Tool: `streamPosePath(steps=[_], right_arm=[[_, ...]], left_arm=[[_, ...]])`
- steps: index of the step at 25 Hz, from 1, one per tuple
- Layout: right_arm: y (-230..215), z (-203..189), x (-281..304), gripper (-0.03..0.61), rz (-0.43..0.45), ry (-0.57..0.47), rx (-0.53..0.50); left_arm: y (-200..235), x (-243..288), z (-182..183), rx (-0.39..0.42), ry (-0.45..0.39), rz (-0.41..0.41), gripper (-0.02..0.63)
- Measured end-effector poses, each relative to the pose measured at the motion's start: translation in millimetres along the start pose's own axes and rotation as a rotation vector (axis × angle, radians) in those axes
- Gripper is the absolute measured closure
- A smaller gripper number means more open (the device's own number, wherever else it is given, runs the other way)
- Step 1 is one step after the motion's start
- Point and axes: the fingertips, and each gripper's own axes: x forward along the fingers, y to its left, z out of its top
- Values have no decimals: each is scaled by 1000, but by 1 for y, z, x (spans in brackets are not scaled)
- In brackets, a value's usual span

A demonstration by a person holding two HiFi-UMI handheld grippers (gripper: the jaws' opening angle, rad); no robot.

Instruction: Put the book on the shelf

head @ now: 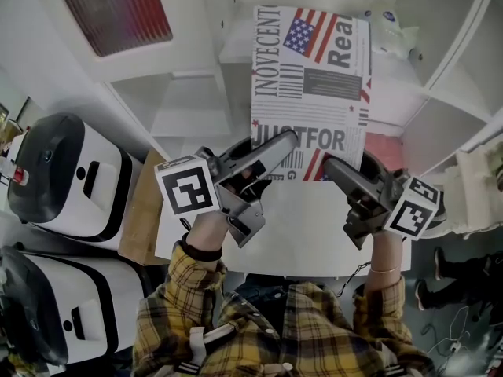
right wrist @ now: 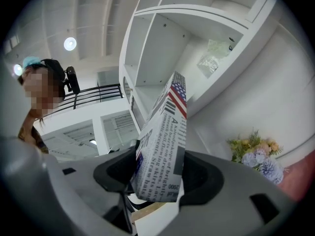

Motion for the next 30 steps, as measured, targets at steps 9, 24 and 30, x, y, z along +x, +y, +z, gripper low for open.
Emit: streamPosePath(steps=[9, 24, 30], right_arm=[[3, 3, -2, 300, -4, -82, -59], [12, -6, -46, 242, -117, -221, -549], [20, -26, -28, 233, -215, -134, -821]], left_arm=[[2, -1, 2, -13, -50, -28, 430], [5, 0, 4, 7, -97, -86, 431], [5, -1, 4, 3, -95, -93, 430]])
